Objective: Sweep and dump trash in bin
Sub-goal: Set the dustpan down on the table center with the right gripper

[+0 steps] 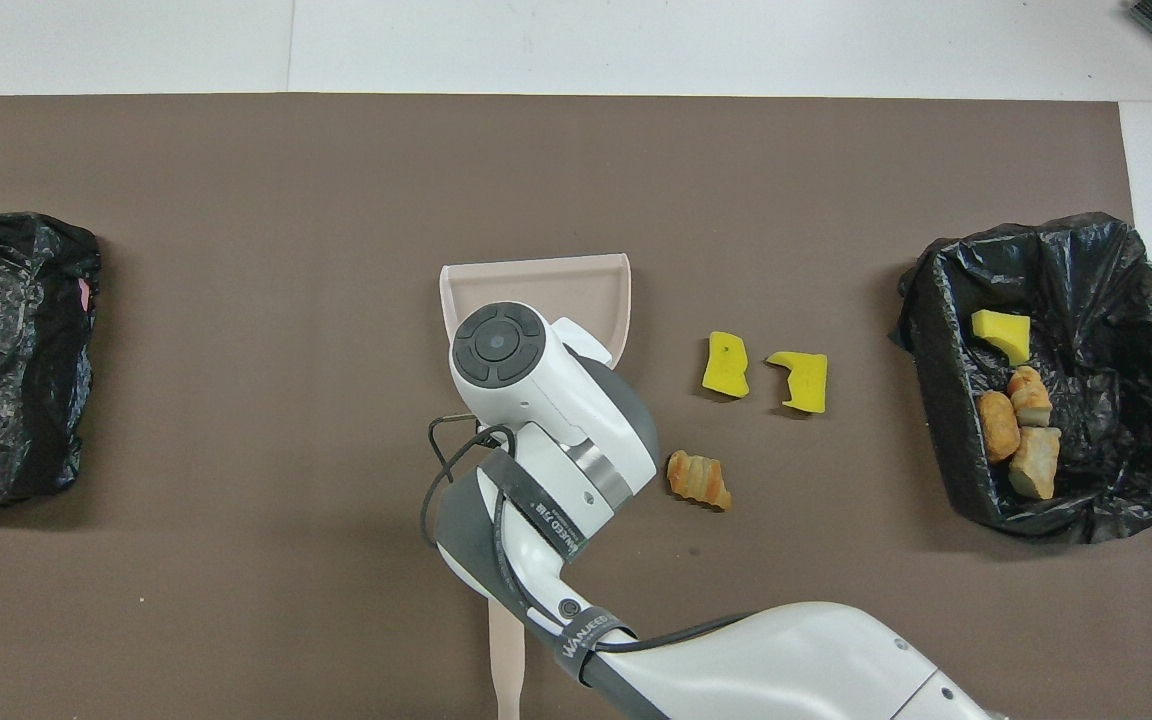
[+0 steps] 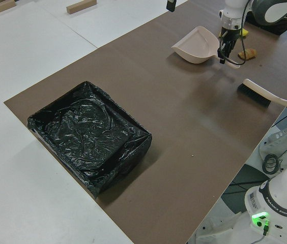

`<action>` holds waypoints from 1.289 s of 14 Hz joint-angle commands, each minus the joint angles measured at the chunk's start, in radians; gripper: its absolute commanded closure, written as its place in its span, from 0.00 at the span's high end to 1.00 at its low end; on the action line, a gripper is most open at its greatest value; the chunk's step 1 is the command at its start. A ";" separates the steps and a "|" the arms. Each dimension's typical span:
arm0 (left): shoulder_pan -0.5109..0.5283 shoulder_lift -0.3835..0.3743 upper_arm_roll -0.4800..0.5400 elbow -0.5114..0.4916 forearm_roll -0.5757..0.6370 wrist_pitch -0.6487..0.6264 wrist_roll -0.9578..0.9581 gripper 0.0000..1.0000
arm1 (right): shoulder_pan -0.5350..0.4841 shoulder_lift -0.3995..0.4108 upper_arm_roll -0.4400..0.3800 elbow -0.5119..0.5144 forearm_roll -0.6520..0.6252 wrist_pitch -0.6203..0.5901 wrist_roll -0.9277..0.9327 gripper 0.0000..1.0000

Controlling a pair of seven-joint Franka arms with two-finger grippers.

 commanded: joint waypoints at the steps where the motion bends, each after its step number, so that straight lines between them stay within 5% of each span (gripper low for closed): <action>1: 0.012 -0.012 -0.013 0.008 -0.004 -0.032 0.012 1.00 | 0.008 -0.003 -0.003 0.038 0.016 -0.028 0.027 1.00; 10: 0.015 -0.015 -0.013 0.003 -0.004 -0.032 0.012 1.00 | -0.153 -0.280 -0.011 0.017 0.013 -0.174 -0.231 1.00; 18: 0.015 -0.015 -0.013 0.003 -0.002 -0.032 0.012 1.00 | -0.283 -0.349 -0.010 0.015 0.018 -0.268 -0.435 1.00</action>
